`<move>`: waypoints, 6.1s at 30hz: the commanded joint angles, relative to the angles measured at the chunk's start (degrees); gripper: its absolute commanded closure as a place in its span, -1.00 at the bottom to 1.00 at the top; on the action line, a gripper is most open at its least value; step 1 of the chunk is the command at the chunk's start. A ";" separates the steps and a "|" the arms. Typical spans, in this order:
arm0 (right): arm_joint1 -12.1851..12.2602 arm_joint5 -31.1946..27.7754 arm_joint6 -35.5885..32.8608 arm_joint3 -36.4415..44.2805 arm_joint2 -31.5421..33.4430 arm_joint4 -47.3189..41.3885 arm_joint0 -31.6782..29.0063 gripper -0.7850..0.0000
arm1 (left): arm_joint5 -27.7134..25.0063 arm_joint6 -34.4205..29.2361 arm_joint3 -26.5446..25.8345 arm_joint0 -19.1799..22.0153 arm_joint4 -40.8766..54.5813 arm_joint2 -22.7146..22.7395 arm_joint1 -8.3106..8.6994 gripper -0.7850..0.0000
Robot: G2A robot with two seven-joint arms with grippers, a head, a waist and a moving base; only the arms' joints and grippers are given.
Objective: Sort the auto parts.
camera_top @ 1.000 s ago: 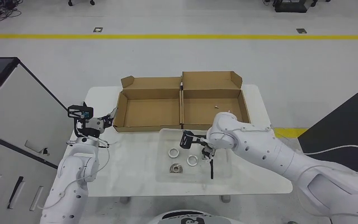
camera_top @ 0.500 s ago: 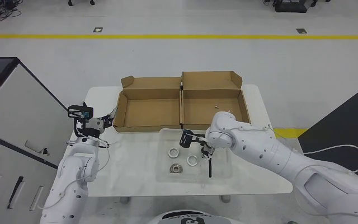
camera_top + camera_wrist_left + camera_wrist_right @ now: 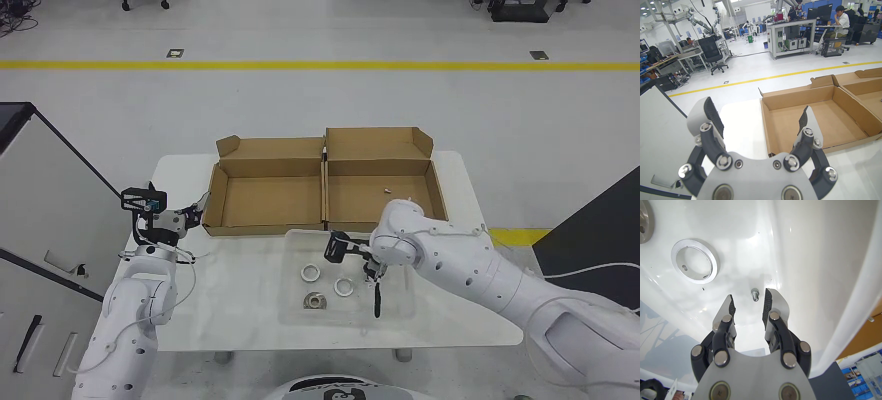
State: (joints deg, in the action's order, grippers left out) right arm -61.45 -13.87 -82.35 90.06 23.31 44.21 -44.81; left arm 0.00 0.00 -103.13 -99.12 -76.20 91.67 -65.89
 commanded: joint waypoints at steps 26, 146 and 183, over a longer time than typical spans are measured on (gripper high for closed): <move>-1.56 -0.77 0.36 -3.51 1.04 0.00 -0.36 1.00 | 0.00 0.00 0.00 0.00 0.00 0.00 0.00 -1.00; -4.07 0.94 4.52 13.51 38.37 -132.94 -5.61 1.00 | 0.00 0.00 0.00 0.00 0.00 0.00 0.00 -1.00; -5.62 5.99 12.75 17.11 46.17 -125.59 -11.86 1.00 | 0.00 0.00 0.00 0.00 0.00 0.00 0.00 -1.00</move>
State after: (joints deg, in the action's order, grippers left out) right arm -67.14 -7.87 -70.01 107.11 69.07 -83.68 -56.69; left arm 0.00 0.00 -103.13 -99.12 -76.20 91.67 -65.89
